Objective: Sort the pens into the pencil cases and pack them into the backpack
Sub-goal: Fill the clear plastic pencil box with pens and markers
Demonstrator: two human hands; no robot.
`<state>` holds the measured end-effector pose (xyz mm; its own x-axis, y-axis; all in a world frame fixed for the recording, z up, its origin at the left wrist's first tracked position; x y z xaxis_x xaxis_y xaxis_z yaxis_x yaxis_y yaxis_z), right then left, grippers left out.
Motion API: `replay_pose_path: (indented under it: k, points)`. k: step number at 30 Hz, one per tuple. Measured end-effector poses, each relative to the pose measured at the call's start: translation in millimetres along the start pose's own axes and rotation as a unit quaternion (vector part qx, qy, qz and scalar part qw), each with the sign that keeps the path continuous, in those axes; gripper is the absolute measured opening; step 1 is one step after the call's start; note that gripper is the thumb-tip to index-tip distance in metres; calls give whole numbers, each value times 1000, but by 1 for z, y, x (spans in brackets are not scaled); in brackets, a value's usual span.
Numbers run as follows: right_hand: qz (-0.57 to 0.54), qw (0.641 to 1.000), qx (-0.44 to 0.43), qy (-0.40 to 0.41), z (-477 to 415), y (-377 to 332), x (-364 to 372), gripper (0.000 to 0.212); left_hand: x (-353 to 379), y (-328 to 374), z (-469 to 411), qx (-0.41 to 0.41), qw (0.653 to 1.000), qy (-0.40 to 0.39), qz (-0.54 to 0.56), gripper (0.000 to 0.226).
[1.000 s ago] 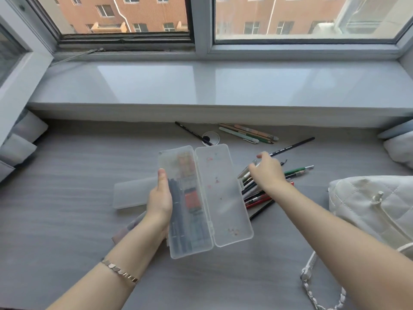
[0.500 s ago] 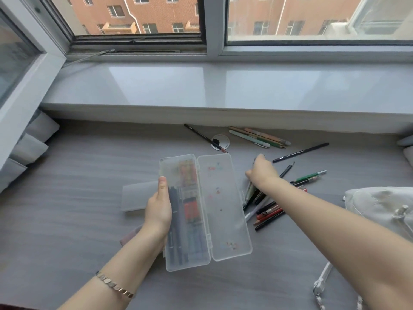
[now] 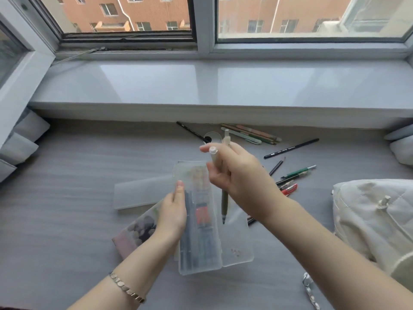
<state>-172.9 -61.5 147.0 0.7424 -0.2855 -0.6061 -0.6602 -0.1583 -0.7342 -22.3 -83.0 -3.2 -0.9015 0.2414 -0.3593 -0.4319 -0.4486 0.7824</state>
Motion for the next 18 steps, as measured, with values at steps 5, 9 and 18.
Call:
replay_pose_path:
  k: [5,9,18]
  points:
    - [-218,956,164,-110,9,29,40,25,9,7,7,30,999,-24,7,52]
    - [-95,966,160,-181,32,50,73,42,16,-2,4,15,999,-40,20,57]
    - [149,986,14,-66,51,42,67,30,12,-12,6,-18,999,-19,24,60]
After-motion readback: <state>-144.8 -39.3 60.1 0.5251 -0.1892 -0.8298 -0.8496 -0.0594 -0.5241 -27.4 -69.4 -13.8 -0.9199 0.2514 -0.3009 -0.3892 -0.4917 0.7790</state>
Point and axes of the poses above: each hand's wrist, its own z-axis away from the middle knuckle, its own x-axis out of the palm, y = z × x, the point moved 10 cm from there along -z, towards the middle knuckle, and after that the axes turned 2 degrees about x, right-handed, at the moved point
